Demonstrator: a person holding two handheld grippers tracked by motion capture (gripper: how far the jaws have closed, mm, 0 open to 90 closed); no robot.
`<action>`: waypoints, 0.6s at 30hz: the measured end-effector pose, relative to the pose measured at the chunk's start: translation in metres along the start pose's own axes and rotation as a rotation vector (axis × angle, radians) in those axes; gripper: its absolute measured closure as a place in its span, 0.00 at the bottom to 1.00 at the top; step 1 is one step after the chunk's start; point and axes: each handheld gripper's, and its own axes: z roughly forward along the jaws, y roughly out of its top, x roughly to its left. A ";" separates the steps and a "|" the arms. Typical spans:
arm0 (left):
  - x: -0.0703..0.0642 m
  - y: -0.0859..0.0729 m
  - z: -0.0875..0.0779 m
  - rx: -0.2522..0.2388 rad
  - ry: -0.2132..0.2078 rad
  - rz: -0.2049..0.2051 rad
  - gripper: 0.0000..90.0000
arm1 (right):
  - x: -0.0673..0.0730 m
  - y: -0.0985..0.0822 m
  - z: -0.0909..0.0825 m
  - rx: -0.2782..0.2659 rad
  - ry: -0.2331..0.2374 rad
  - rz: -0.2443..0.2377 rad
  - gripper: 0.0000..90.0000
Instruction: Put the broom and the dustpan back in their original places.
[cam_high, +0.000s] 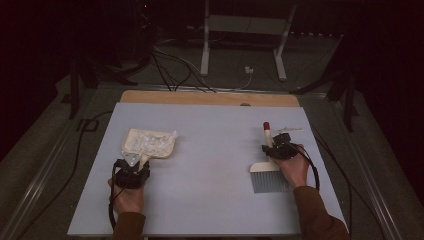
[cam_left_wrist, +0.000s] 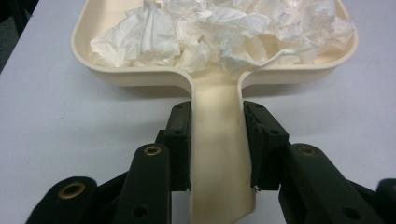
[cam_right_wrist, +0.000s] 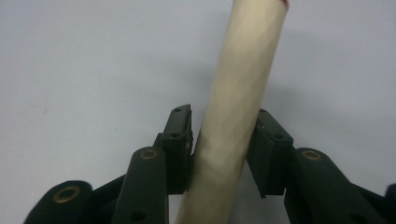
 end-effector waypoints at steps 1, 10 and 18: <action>0.000 0.000 0.000 0.004 0.003 0.000 0.74 | -0.001 0.000 0.001 0.000 -0.005 0.008 0.70; 0.003 -0.001 0.007 0.025 0.011 -0.004 0.74 | -0.002 0.000 0.005 0.014 -0.033 0.034 0.70; 0.001 -0.001 0.013 0.035 0.002 -0.006 0.74 | -0.003 0.000 0.008 0.018 -0.044 0.043 0.70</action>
